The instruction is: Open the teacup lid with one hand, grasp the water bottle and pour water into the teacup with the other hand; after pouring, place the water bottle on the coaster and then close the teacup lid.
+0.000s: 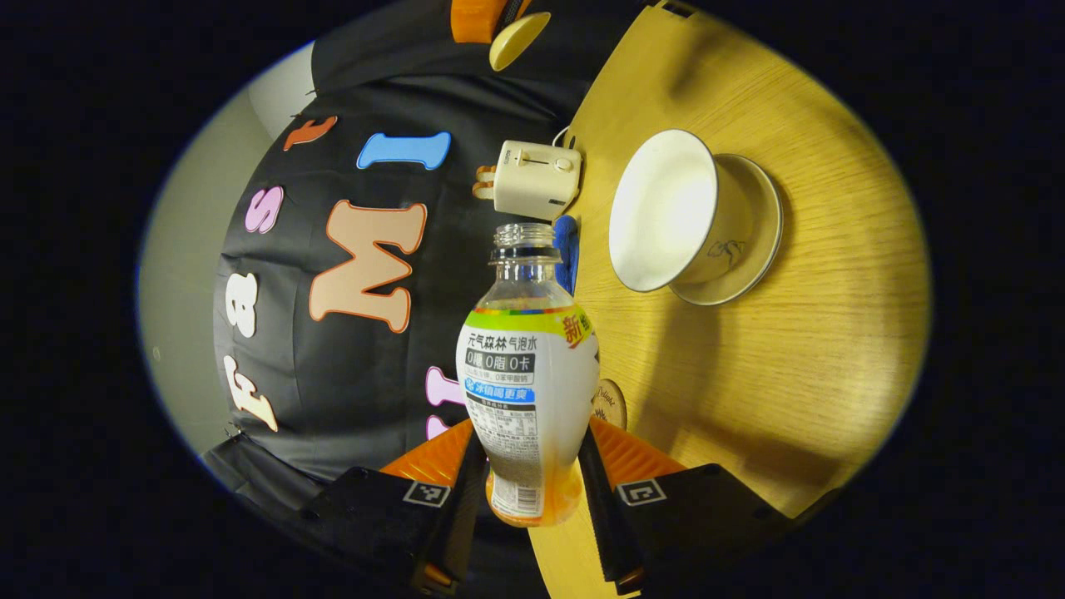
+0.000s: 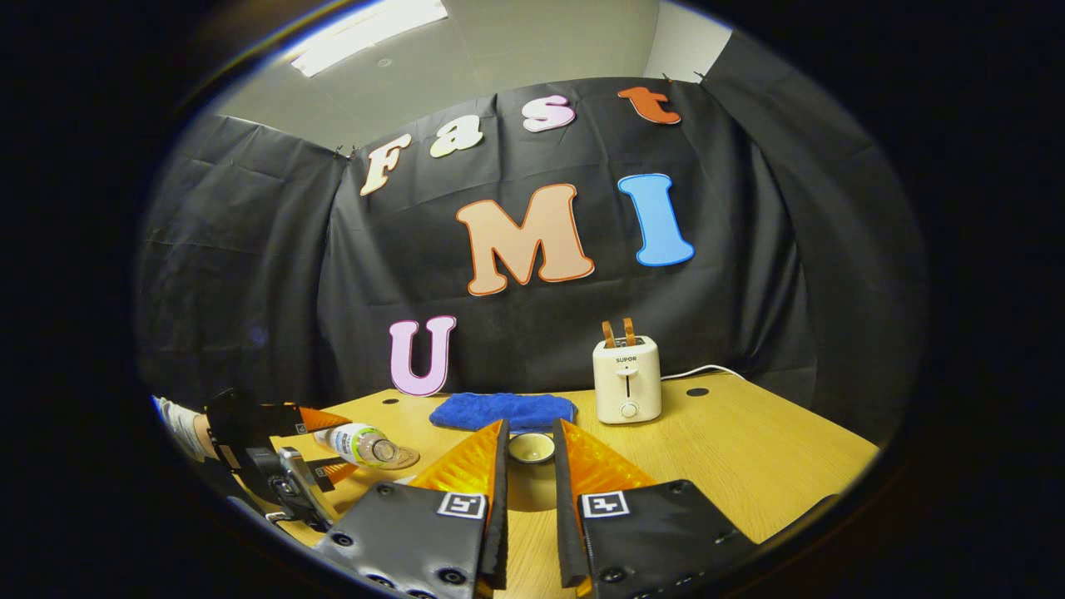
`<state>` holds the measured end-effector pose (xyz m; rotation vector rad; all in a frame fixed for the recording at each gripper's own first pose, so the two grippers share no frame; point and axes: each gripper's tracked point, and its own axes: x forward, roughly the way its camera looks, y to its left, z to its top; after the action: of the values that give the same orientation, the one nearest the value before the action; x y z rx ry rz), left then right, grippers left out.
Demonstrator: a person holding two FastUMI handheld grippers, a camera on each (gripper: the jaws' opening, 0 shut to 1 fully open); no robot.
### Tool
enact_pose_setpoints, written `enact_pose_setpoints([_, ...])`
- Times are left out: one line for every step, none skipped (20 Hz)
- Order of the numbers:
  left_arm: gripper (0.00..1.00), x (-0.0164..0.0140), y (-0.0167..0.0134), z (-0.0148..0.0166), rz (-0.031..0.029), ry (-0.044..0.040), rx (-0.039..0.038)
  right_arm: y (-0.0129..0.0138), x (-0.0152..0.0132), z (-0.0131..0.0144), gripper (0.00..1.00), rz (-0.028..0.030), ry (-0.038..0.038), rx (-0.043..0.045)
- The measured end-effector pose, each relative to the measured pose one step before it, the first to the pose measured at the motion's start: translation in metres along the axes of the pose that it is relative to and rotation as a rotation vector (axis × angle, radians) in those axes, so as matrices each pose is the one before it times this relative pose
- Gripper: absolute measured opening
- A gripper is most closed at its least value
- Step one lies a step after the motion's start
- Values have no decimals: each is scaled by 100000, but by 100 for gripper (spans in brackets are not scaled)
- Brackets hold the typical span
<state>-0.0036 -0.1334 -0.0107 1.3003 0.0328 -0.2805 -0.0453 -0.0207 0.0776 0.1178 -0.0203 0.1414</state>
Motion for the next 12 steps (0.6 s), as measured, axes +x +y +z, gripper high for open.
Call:
enact_pose_setpoints([58,139,98,249,108,116,1841,-15,-18,74,27,-7,-96,35])
enact_pose_setpoints([58,176,145,-4,560,626,2592,-89,36,-53,27,-105,-74,-70])
enact_pose_setpoints([58,-109,171,105,416,-64,2699,10,16,-54,27,-11,16,-105])
enact_pose_setpoints([58,86,139,86,91,-296,2555,-4,-26,2,28,1,104,-120])
enact_pose_setpoints([58,-258,-35,-236,-436,964,2246,-31,53,58,28,-223,-49,-54])
enact_pose_setpoints([58,88,89,110,-62,-221,1838,-31,-16,-70,27,54,-16,-52])
enact_pose_setpoints([58,0,327,217,123,-42,1983,83,-37,16,28,150,35,-32])
enact_pose_setpoints([58,32,246,6,48,513,2044,88,17,83,27,160,-91,-60])
enact_pose_setpoints([58,-52,231,167,318,-220,1635,14,-25,-3,28,52,-82,-76])
enact_pose_setpoints([58,138,147,141,-72,82,1587,-13,13,-44,28,62,99,-59])
enact_pose_setpoints([58,-32,-5,18,-372,402,1896,91,-22,2,27,166,18,116])
enact_pose_setpoints([58,122,127,148,-261,-145,2374,94,-28,2,29,258,121,174])
